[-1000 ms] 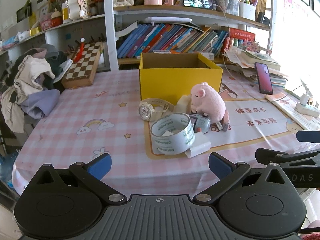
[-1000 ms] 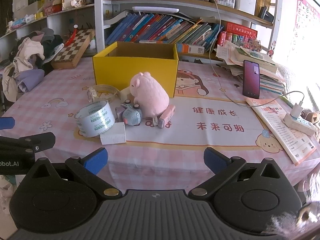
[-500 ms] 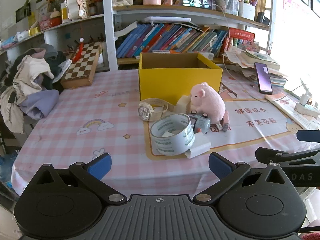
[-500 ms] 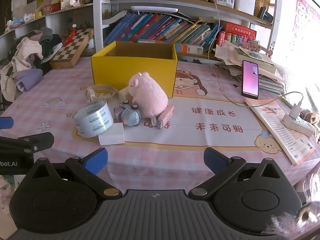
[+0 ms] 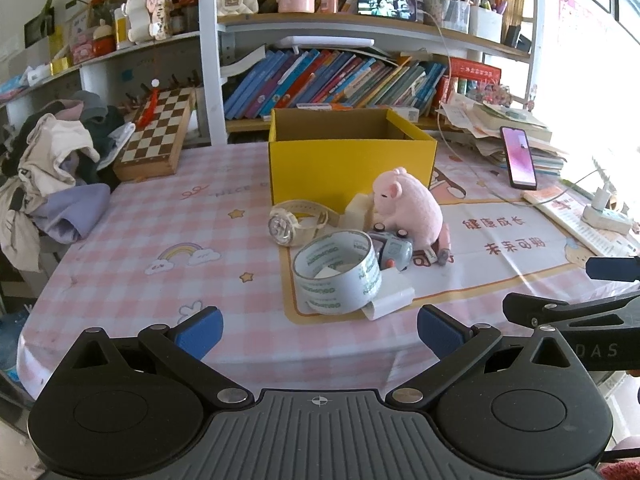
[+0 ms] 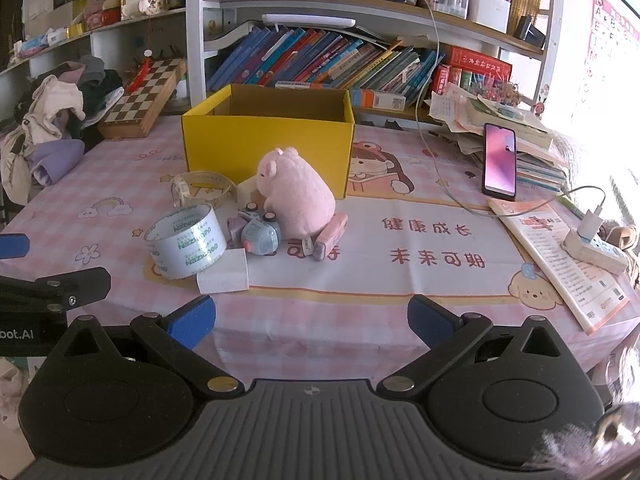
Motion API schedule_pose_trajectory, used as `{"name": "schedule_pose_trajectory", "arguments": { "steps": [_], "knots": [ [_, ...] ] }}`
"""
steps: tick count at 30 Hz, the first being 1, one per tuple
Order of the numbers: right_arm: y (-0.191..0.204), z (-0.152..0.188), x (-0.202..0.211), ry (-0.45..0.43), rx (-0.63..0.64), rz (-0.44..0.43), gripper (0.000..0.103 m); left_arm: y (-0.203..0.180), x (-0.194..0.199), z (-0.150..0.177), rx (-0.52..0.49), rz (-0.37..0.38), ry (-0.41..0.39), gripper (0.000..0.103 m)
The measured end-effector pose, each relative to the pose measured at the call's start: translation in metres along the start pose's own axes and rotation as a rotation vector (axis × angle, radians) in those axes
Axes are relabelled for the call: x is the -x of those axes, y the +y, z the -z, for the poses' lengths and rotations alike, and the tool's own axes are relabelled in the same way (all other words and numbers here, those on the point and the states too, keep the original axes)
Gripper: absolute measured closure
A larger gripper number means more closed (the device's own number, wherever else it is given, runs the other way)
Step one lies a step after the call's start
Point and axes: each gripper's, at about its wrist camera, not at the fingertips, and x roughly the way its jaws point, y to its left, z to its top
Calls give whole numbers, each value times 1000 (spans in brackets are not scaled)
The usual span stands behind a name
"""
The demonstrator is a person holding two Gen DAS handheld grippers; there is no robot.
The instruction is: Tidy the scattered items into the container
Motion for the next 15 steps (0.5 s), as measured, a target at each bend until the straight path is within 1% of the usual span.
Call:
{"name": "schedule_pose_trajectory", "arguments": {
  "steps": [8, 15],
  "knots": [
    [-1, 0, 0, 2, -1, 3, 0, -1, -1, -1, -7, 0, 3, 0],
    [-2, 1, 0, 4, -4, 0, 0, -3, 0, -1, -16, 15, 12, 0]
  ]
}}
